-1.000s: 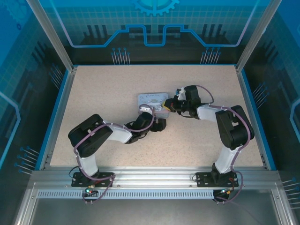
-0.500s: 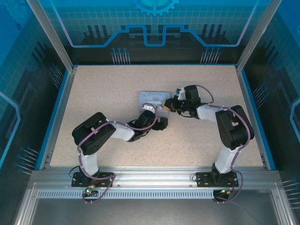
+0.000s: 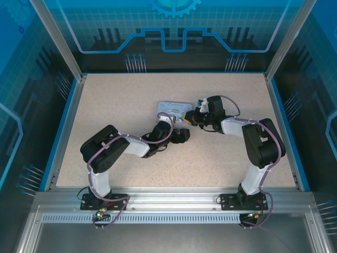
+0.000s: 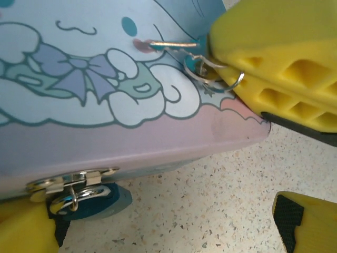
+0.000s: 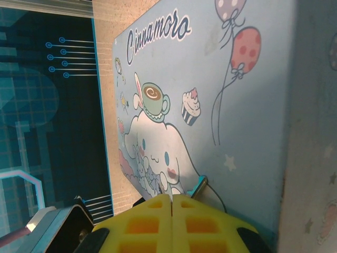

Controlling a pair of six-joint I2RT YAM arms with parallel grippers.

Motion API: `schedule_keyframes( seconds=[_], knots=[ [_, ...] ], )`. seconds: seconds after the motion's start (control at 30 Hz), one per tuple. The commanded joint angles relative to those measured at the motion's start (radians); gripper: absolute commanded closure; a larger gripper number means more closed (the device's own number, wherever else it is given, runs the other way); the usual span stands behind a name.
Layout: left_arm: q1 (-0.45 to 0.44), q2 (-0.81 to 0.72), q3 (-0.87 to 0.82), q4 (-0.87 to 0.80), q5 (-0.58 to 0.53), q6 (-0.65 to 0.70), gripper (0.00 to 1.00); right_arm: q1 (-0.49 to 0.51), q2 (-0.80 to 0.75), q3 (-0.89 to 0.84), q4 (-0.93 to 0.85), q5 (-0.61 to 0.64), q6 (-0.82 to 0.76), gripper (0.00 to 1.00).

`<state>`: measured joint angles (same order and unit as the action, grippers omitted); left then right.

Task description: Unlock a padlock with a key

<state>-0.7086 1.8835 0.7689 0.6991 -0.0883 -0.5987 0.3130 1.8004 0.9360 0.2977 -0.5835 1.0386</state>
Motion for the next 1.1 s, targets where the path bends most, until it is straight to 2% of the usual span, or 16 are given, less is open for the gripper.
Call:
schedule_keyframes(
  seconds=[0.0, 0.13, 0.3, 0.57, 0.8, 0.93, 1.07],
  knots=[
    [0.008, 0.026, -0.009, 0.057, 0.021, -0.040, 0.01, -0.010, 0.019, 0.011, -0.022, 0.004, -0.017, 1.00],
    [0.009, 0.044, -0.006, 0.054, 0.011, -0.053, 0.02, -0.013, 0.017, 0.014, -0.022, 0.004, -0.016, 1.00],
    [0.009, 0.052, -0.020, 0.073, 0.001, -0.066, 0.10, -0.015, 0.017, 0.018, -0.022, 0.003, -0.015, 1.00],
    [0.010, 0.058, -0.035, 0.109, -0.015, -0.089, 0.35, -0.017, 0.019, 0.013, -0.022, 0.002, -0.018, 1.00],
    [0.010, 0.048, -0.052, 0.130, -0.030, -0.102, 0.38, -0.019, 0.019, 0.015, -0.022, 0.002, -0.018, 1.00],
    [0.010, 0.042, -0.070, 0.161, -0.036, -0.118, 0.46, -0.020, 0.023, 0.013, -0.022, 0.001, -0.020, 1.00],
    [0.011, 0.024, -0.104, 0.212, -0.047, -0.149, 0.46, -0.020, 0.024, 0.012, -0.022, 0.001, -0.018, 1.00]
  ],
)
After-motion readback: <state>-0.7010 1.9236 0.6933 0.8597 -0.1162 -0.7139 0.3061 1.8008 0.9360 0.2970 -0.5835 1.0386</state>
